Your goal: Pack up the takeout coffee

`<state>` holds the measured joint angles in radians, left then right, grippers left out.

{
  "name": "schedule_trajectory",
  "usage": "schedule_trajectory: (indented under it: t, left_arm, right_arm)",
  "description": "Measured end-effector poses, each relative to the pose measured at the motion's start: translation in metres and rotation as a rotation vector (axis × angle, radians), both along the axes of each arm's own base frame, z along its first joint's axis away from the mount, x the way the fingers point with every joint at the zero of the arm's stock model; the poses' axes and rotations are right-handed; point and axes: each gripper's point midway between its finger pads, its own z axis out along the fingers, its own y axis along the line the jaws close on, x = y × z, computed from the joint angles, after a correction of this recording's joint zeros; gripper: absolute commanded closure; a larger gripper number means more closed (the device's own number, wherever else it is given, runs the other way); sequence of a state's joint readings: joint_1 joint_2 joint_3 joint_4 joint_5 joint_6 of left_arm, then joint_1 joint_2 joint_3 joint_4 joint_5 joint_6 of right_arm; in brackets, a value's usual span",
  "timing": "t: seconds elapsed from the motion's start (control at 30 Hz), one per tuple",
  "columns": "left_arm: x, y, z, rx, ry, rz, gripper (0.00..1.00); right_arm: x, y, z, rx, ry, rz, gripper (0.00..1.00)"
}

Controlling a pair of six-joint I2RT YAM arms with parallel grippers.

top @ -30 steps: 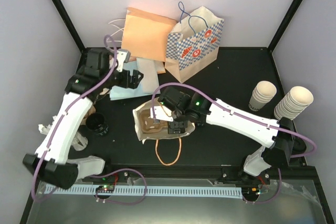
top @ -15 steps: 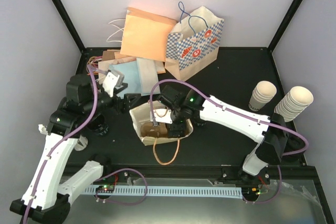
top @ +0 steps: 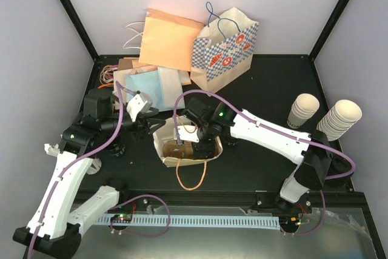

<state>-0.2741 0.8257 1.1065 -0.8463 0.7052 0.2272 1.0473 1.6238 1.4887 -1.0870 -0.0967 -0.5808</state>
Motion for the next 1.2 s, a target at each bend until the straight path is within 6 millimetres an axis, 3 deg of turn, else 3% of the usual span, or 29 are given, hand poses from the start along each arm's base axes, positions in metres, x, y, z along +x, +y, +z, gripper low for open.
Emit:
schedule_trajectory:
  t: [0.17, 0.4, 0.63, 0.97, 1.2]
  left_arm:
    - [0.006, -0.008, -0.01, 0.011, 0.028, -0.053, 0.44]
    - [0.009, -0.02, -0.024, 0.038, 0.062, -0.122, 0.54]
    - [0.013, -0.028, -0.034, 0.073, 0.062, -0.153, 0.97]
    - [0.025, -0.026, -0.04, 0.131, 0.043, -0.128, 0.98]
    - [0.03, -0.024, -0.04, 0.154, 0.03, -0.114, 0.98]
  right_arm:
    - [0.0, 0.0, 0.001, 0.003, -0.002, 0.0, 0.0]
    - [0.001, 0.001, 0.004, 0.018, -0.011, -0.001, 0.0]
    - [0.002, 0.003, 0.008, 0.033, -0.019, 0.0, 0.0]
    - [0.004, 0.006, 0.039, 0.145, -0.08, -0.004, 0.0]
    - [0.002, 0.005, 0.09, 0.329, -0.171, -0.019, 0.0]
